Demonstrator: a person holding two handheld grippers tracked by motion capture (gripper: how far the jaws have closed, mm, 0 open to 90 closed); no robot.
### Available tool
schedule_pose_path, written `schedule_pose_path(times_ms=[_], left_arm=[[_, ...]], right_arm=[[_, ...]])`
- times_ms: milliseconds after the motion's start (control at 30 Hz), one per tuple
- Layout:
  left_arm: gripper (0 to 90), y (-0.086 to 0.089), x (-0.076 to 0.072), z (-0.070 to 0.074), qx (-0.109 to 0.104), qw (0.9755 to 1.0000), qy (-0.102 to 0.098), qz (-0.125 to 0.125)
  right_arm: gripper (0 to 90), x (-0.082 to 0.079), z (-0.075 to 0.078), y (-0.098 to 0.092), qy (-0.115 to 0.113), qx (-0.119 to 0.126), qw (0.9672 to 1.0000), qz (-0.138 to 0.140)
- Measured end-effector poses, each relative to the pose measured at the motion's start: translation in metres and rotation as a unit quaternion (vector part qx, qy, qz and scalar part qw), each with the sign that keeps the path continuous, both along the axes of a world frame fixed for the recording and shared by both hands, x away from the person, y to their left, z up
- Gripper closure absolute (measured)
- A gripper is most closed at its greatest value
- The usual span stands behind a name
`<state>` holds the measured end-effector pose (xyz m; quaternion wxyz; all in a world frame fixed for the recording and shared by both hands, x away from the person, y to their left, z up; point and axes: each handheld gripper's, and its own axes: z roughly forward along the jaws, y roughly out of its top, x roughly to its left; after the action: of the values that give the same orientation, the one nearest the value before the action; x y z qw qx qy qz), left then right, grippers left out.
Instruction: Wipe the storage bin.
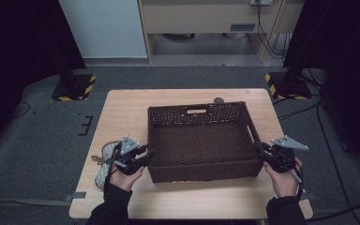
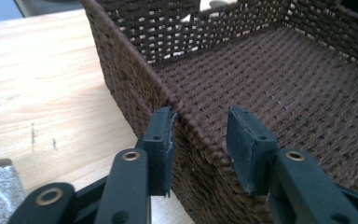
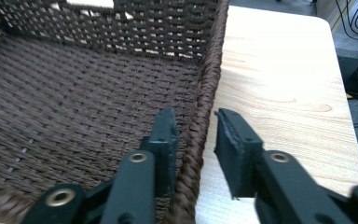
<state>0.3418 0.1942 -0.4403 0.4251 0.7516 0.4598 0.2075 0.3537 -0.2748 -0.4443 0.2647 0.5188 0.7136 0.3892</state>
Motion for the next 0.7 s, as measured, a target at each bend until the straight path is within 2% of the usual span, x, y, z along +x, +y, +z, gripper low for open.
schedule_pose_path(times_ms=[67, 133, 200, 300, 400, 567, 700], left_arm=[[61.3, -0.001, 0.000, 0.000, 0.001, 1.0000, -0.001, 0.000], [62.6, -0.001, -0.002, 0.000, 0.003, 1.0000, -0.002, -0.001], [63.3, -0.001, -0.003, 0.000, 0.000, 1.0000, 0.000, -0.001], [64.2, -0.002, -0.004, 0.000, -0.001, 1.0000, 0.002, 0.000], [63.1, -0.003, -0.003, 0.003, 0.008, 1.0000, -0.001, -0.006], [57.3, 0.002, 0.004, 0.013, -0.001, 0.9999, -0.014, 0.009], [55.7, 0.007, 0.017, 0.012, -0.011, 0.9996, -0.013, 0.024]], right_arm=[[64.2, -0.004, 0.002, -0.003, -0.003, 0.002, 1.0000, -0.001], [66.5, -0.007, 0.003, -0.004, -0.001, 0.006, 1.0000, 0.000], [73.5, -0.008, 0.003, -0.004, 0.003, 0.010, 0.9999, 0.007], [75.8, -0.007, 0.004, 0.002, 0.002, -0.014, 0.9999, 0.001], [77.5, -0.003, 0.004, 0.003, 0.002, -0.015, 0.9998, -0.010], [79.7, 0.006, 0.003, 0.005, -0.003, -0.028, 0.9995, -0.012], [80.8, 0.014, 0.002, 0.004, -0.002, -0.026, 0.9996, -0.012]])
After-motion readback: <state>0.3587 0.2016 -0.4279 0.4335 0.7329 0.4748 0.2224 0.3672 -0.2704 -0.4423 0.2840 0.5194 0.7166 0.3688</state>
